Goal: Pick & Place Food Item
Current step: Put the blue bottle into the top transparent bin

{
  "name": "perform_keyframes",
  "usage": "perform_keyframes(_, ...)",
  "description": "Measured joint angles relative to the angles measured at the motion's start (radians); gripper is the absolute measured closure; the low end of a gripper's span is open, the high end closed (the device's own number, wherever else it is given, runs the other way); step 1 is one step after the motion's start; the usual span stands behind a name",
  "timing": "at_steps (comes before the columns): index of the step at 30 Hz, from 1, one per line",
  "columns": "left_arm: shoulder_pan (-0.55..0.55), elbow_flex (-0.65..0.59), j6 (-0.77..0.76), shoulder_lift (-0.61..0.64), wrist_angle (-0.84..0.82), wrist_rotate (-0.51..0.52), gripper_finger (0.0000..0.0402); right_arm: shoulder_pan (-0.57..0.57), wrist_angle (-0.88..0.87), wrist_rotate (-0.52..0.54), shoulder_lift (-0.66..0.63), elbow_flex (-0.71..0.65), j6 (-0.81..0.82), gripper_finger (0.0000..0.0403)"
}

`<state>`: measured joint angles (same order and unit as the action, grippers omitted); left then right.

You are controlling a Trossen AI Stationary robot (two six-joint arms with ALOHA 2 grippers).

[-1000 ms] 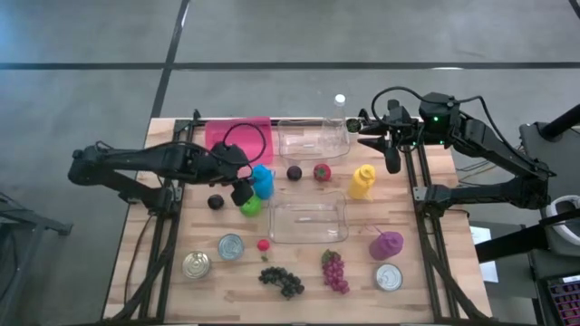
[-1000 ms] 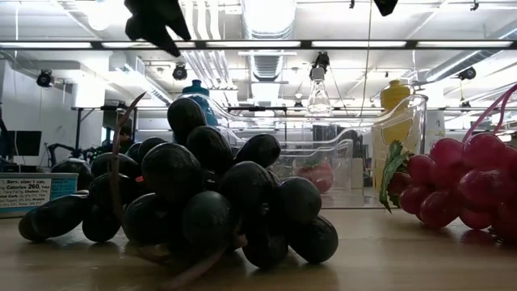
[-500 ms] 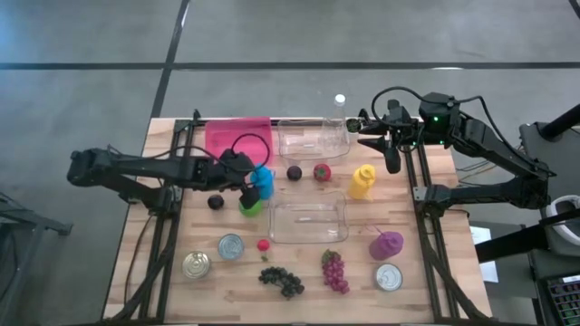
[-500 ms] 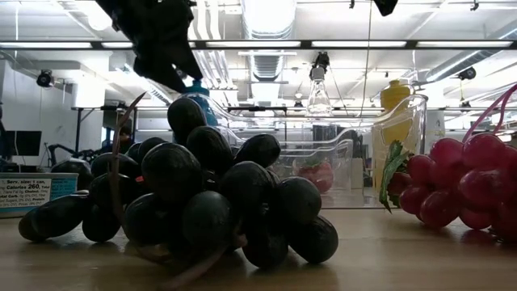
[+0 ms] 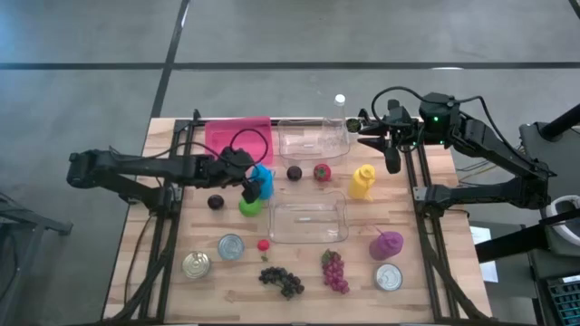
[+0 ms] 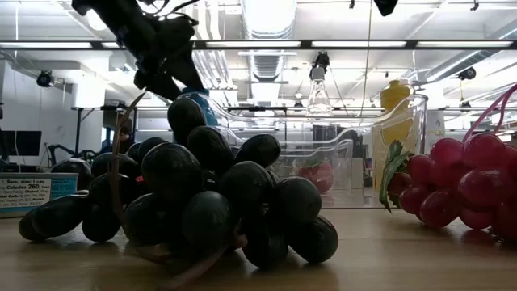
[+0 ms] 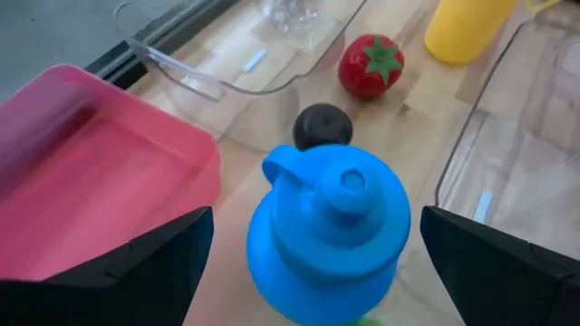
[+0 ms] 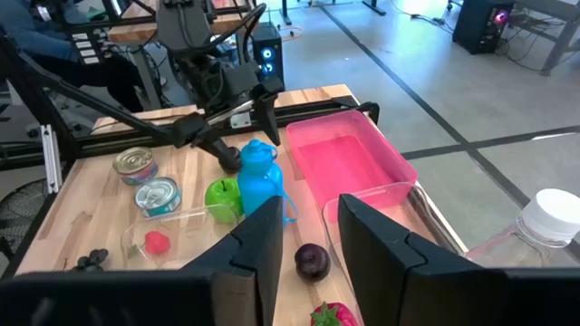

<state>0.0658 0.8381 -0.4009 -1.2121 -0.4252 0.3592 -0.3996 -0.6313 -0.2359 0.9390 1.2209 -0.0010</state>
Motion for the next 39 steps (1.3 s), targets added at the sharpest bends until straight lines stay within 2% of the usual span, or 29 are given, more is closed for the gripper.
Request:
perform_keyframes(7, 0.002, -0.07, -0.007, 0.0, 0.115, 0.004, 0.0002, 0.0, 0.0, 0.0, 0.0, 0.0, 0.0, 0.0309)
perform_keyframes(12, 0.002, -0.088, -0.009, 0.0, 0.156, 0.01, 0.0018, 0.0, 0.0, 0.0, 0.0, 0.0, 0.0, 0.0314)
perform_keyframes(25, 0.002, -0.092, 0.01, 0.0, 0.157, 0.015, 0.0132, 0.0, 0.0, 0.0, 0.0, 0.0, 0.0, 0.0326)
perform_keyframes(32, 0.002, -0.092, 0.012, 0.0, 0.145, 0.016, 0.0194, 0.0, 0.0, 0.0, 0.0, 0.0, 0.0, 0.0316)
perform_keyframes(35, 0.002, -0.091, 0.012, 0.0, 0.141, 0.016, 0.0195, 0.0, 0.0, 0.0, 0.0, 0.0, 0.0, 0.0312)
perform_keyframes(39, 0.002, -0.091, 0.012, 0.0, 0.139, 0.015, 0.0174, 0.0, 0.0, 0.0, 0.0, 0.0, 0.0, 0.0306)
